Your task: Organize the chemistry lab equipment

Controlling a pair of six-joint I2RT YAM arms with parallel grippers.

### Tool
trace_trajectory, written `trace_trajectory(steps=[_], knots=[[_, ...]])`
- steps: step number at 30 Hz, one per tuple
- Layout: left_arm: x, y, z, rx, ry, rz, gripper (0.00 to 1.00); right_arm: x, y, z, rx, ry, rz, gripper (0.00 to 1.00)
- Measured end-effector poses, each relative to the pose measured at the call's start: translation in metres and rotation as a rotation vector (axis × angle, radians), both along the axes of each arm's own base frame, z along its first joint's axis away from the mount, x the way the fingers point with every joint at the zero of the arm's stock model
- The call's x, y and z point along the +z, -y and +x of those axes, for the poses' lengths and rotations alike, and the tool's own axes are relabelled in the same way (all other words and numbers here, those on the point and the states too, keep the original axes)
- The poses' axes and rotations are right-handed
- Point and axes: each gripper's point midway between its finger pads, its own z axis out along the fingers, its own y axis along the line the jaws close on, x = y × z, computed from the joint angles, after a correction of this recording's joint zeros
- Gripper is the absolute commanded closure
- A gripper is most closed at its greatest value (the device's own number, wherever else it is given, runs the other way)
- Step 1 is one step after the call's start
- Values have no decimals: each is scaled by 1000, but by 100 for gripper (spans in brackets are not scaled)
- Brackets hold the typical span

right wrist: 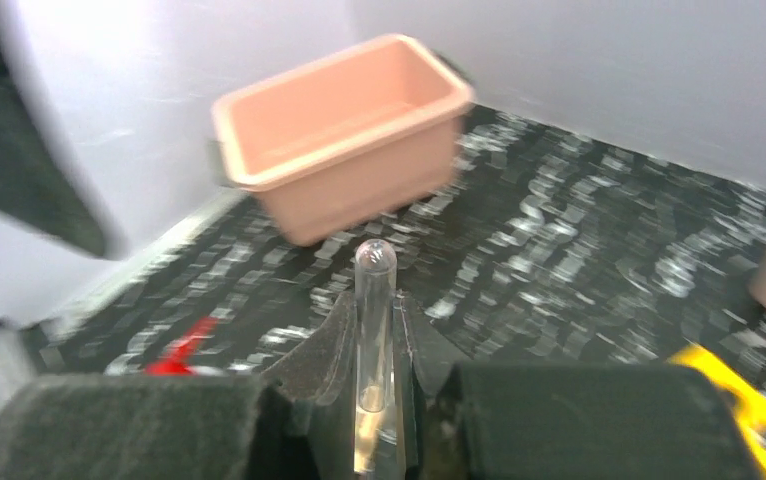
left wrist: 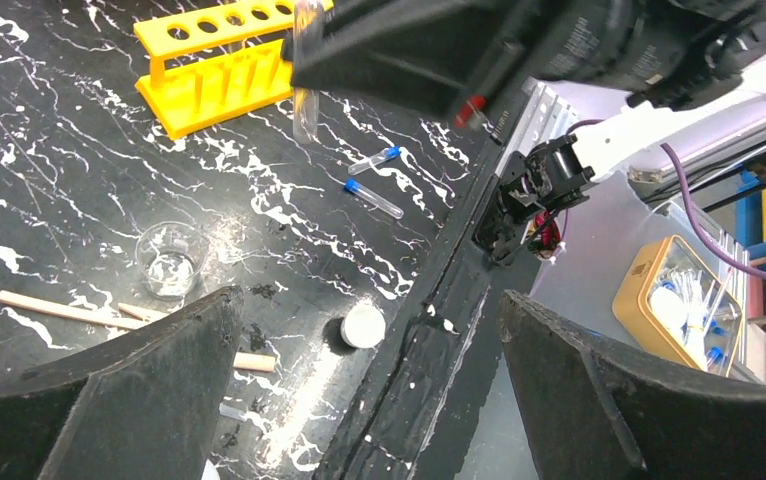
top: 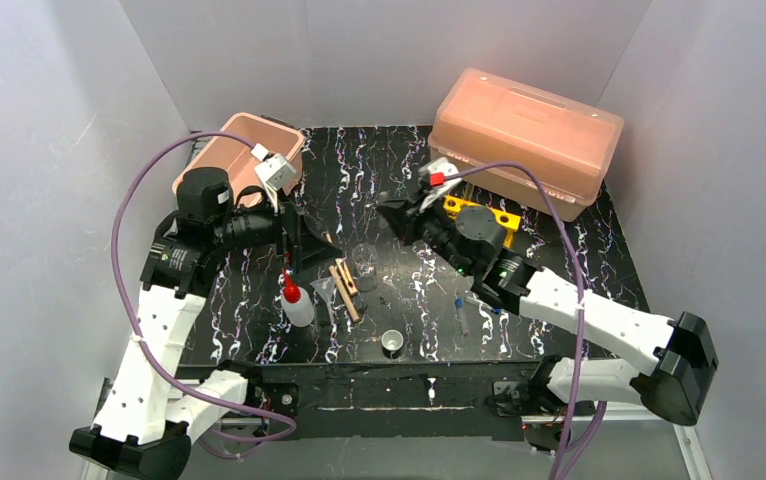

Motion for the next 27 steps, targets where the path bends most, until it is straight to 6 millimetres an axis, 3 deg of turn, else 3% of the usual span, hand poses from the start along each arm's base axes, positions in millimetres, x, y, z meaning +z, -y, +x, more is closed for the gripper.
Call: trace_trajectory(steps=[5,9,19,27], knots=[[-13,-5,6,28,-46,53,2,-55,76,53,-246,-40,-74,96],[-34,-8,17,45,-108,109,2,-97,118,83,-381,-93,-134,99],[-45,-13,25,63,-84,163,2,-145,153,133,-514,-136,-190,99],[-47,-14,27,60,-74,175,2,-173,153,150,-519,-158,-213,99]])
